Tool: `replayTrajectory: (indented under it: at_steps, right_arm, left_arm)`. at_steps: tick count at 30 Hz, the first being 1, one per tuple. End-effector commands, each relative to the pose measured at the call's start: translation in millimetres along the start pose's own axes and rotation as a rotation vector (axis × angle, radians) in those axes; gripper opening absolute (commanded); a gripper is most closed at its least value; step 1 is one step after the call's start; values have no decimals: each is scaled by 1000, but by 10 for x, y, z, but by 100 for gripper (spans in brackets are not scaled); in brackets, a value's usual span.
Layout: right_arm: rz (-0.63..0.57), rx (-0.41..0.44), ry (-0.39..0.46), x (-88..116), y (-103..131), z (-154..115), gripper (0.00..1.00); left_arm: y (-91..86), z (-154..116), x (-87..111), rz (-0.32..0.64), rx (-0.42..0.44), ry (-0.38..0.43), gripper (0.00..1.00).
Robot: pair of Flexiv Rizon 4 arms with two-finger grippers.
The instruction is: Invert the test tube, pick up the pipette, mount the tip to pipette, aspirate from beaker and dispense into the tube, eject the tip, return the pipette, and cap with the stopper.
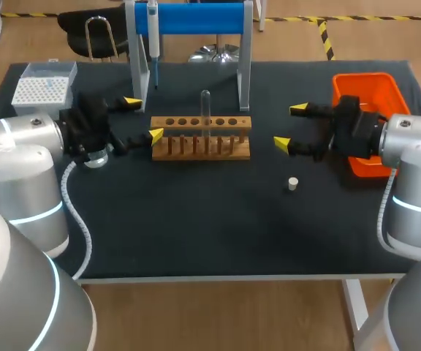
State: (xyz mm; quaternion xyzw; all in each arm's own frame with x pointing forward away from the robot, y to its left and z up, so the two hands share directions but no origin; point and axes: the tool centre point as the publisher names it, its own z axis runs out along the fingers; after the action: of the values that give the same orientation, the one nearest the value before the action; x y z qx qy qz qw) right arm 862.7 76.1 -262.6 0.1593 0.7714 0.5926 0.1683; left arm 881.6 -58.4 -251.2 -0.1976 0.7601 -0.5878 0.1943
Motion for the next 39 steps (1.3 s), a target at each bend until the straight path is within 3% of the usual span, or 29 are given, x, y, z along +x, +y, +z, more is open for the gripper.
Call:
replayTrajectory:
  at_steps: [1,19,39]
  right_arm:
    - [0,-1,-3,8,-2,-3,100]
    - [0,-1,-3,8,-2,-3,100]
    - [-28,-204,393,36,388,622,100]
  left_arm:
    - [20,3,28,1,32,-12,100]
    - [20,3,28,1,32,-12,100]
    - [20,3,28,1,32,-12,100]
